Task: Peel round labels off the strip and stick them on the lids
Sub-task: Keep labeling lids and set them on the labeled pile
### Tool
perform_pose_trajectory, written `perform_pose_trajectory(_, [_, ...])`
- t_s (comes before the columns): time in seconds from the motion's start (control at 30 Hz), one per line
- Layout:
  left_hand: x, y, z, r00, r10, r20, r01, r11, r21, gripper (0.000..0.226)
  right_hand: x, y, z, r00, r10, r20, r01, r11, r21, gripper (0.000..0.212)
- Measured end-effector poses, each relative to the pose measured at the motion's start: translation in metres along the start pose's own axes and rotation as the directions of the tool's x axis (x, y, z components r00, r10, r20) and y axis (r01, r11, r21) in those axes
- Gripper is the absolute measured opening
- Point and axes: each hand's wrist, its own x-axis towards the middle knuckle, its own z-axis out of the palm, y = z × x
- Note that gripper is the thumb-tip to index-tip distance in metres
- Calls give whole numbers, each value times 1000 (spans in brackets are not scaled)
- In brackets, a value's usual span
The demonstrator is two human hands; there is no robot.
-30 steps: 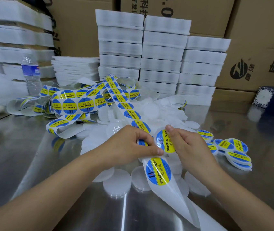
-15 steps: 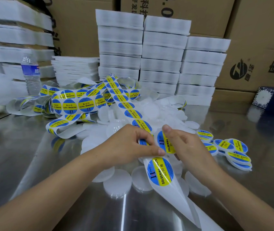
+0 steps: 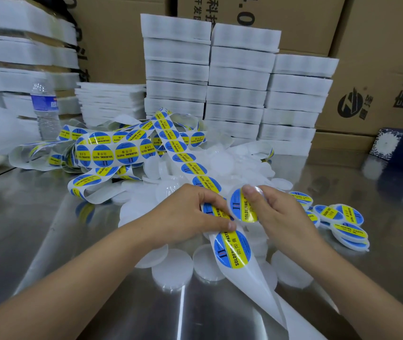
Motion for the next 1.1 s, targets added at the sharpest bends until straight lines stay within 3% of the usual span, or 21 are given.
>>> perform_pose_trajectory(0.13, [2,-3,-1,995,-21,-94,18,999,-35,28,9,2,-20,983,5,-185,-11,999,-30,53])
perform_pose_trajectory(0.23, [3,-4,-2,990,-48,-130,47,999,-10,48,18,16,-45,943,-30,-331,-64,961,-269,48])
perform_pose_trajectory(0.47, [1,-2,-1,989,-34,-143,34,999,4,54,34,65,-72,903,242,-355,-417,689,-593,48])
perform_pose_trajectory(0.6, [3,-1,-2,987,-28,-160,25,1000,-17,51,34,77,-79,869,308,-387,-494,546,-676,36])
perform_pose_trajectory(0.77, [4,-4,-3,992,-15,-127,16,1000,9,42,31,73,-87,823,336,-458,-559,340,-756,39])
perform_pose_trajectory(0.83, [4,-5,-3,993,-5,-115,7,1000,15,39,30,66,-85,847,279,-453,-531,395,-750,37])
perform_pose_trajectory(0.9, [4,-3,-3,993,4,-121,0,999,32,36,31,57,-77,889,193,-415,-445,574,-687,34])
perform_pose_trajectory(1.0, [4,0,-3,987,9,-159,4,997,79,30,26,38,-53,956,34,-293,-175,864,-472,22])
perform_pose_trajectory(1.1, [4,1,-4,982,2,-187,12,997,75,24,10,16,-24,970,-180,-165,122,942,-314,9])
